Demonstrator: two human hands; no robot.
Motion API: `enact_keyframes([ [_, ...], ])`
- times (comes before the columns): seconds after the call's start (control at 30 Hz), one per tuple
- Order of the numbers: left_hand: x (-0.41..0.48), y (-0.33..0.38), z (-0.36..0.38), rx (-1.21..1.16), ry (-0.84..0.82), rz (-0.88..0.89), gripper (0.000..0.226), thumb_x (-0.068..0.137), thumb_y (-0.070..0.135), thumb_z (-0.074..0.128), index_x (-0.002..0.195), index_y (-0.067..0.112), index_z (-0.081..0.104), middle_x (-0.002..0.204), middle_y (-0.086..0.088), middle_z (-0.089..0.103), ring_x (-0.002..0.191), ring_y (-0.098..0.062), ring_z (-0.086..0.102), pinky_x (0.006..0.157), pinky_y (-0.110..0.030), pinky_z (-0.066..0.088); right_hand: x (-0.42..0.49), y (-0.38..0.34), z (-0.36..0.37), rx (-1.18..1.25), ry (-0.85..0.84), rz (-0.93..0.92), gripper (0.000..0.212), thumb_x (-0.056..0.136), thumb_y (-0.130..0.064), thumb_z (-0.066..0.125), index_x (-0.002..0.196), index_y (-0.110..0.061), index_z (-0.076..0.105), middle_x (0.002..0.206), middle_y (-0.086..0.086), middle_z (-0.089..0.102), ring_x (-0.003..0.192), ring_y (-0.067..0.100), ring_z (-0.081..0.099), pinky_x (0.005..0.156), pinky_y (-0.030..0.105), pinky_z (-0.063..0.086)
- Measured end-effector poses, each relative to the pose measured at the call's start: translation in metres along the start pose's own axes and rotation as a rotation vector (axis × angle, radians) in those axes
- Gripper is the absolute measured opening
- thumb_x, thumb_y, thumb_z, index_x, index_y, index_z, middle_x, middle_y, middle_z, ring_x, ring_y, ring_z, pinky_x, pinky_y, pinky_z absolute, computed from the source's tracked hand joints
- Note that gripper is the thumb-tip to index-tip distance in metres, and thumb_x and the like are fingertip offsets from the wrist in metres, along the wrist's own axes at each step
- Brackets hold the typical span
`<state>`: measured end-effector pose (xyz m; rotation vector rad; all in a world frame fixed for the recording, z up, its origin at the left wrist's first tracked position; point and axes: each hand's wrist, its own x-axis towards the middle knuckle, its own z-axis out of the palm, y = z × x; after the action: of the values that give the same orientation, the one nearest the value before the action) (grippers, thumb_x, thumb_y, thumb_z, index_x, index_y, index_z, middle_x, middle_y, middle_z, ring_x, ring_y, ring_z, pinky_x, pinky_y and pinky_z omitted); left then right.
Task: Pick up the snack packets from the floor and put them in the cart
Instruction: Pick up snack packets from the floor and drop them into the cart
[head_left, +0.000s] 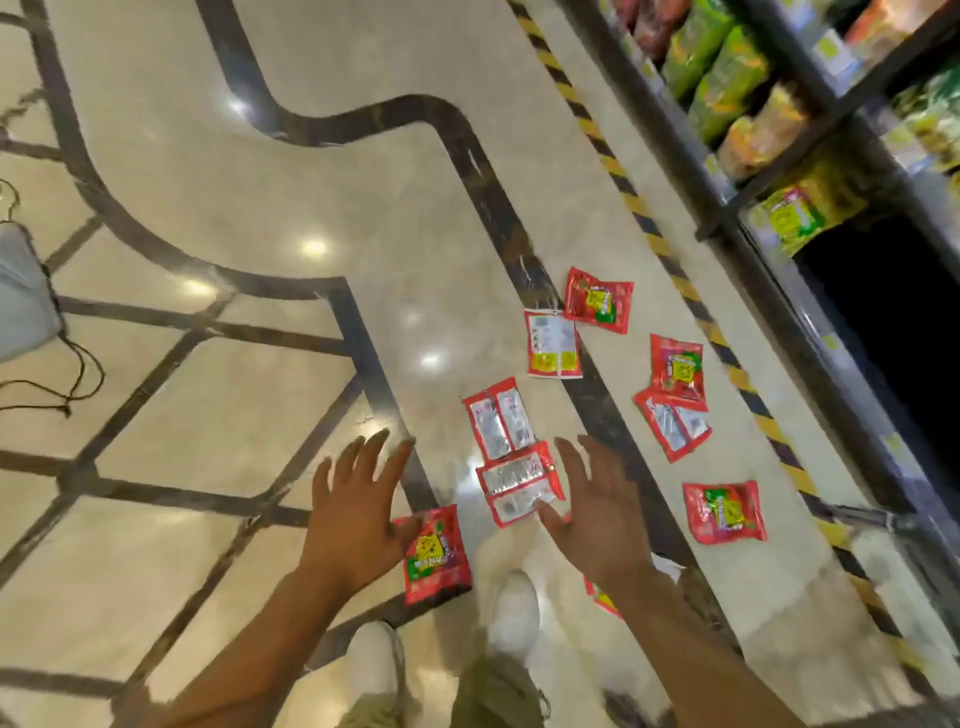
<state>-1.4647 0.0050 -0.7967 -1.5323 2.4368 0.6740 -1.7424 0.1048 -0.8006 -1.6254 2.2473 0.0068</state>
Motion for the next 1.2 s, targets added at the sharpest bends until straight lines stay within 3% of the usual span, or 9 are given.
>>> enact_keyframes([
  [0.33,0.087,-0.04,0.261,0.124,-0.306,0.115,0.095,0.085,0.063,0.062,0.159,0.038,0.008,0.169,-0.003,0.014,0.157,-0.032,0.01,0.124,-0.064,0.011,0.089,0.076,0.248,0.034,-0.158,-0.208,0.082,0.076,-0.047,0.072,0.147,-0.016,0.046,0.145,0.017,0.053,0.129,0.04,0.053,0.098,0.053,0.053],
  [0.53,0.109,-0.065,0.373,0.334,-0.409,0.539,0.108,0.069,0.038,0.083,0.159,0.032,0.023,0.164,-0.007,0.029,0.152,-0.039,0.024,0.12,-0.063,0.018,0.123,0.102,0.337,-0.064,-0.262,-0.353,0.097,0.06,-0.03,0.093,0.144,-0.014,0.049,0.14,0.021,0.056,0.127,0.046,0.055,0.105,0.06,0.046],
  [0.63,0.109,-0.07,0.406,0.472,-0.449,0.769,0.081,0.083,0.026,0.065,0.156,0.024,0.032,0.162,-0.016,0.03,0.152,-0.044,0.022,0.121,-0.067,0.01,0.138,0.104,0.353,-0.172,-0.324,-0.359,0.098,0.059,-0.021,0.09,0.147,-0.014,0.048,0.148,0.019,0.049,0.136,0.044,0.045,0.115,0.06,0.03],
  [0.73,0.11,-0.071,0.417,0.523,-0.445,0.904,0.057,0.092,0.018,0.029,0.145,0.012,0.049,0.155,-0.024,0.04,0.146,-0.047,0.033,0.12,-0.07,0.01,0.152,0.106,0.365,-0.261,-0.331,-0.36,0.09,0.059,-0.017,0.084,0.143,-0.015,0.051,0.142,0.017,0.049,0.135,0.042,0.044,0.118,0.059,0.026],
  [0.8,0.113,-0.068,0.417,0.578,-0.41,0.93,0.062,0.094,0.016,0.013,0.137,0.009,0.057,0.148,-0.023,0.05,0.139,-0.046,0.043,0.12,-0.071,0.014,0.156,0.107,0.37,-0.306,-0.33,-0.356,0.082,0.062,-0.02,0.083,0.139,-0.014,0.053,0.132,0.017,0.052,0.127,0.041,0.048,0.116,0.057,0.027],
  [0.93,0.121,-0.07,0.42,0.611,-0.329,0.958,0.048,0.095,0.004,0.027,0.129,0.012,0.059,0.134,-0.02,0.056,0.128,-0.041,0.051,0.116,-0.063,0.028,0.157,0.102,0.371,-0.367,-0.411,-0.337,0.071,0.076,-0.032,0.079,0.138,-0.011,0.05,0.134,0.018,0.05,0.127,0.038,0.045,0.111,0.052,0.031],
  [1.03,0.131,-0.074,0.409,0.594,-0.237,0.894,0.064,0.095,-0.003,0.008,0.103,0.014,0.069,0.111,-0.014,0.066,0.101,-0.033,0.064,0.092,-0.049,0.049,0.156,0.101,0.369,-0.34,-0.483,-0.308,0.066,0.084,-0.034,0.072,0.14,-0.013,0.046,0.142,0.015,0.048,0.135,0.034,0.043,0.113,0.049,0.032],
  [1.13,0.14,-0.086,0.395,0.569,-0.333,0.753,0.04,0.092,0.018,0.036,0.127,0.019,0.056,0.121,-0.006,0.066,0.114,-0.032,0.059,0.102,-0.05,0.036,0.151,0.099,0.362,-0.272,-0.549,-0.269,0.054,0.089,-0.031,0.067,0.136,-0.016,0.045,0.128,0.01,0.063,0.121,0.034,0.058,0.104,0.045,0.042],
  [1.2,0.147,-0.093,0.376,0.537,-0.387,0.608,0.044,0.087,0.034,0.061,0.128,0.024,0.05,0.11,0.002,0.072,0.115,-0.028,0.063,0.116,-0.056,0.018,0.146,0.097,0.35,-0.223,-0.549,-0.226,0.045,0.092,-0.031,0.064,0.131,-0.018,0.045,0.119,0.01,0.067,0.11,0.035,0.064,0.093,0.043,0.048],
])
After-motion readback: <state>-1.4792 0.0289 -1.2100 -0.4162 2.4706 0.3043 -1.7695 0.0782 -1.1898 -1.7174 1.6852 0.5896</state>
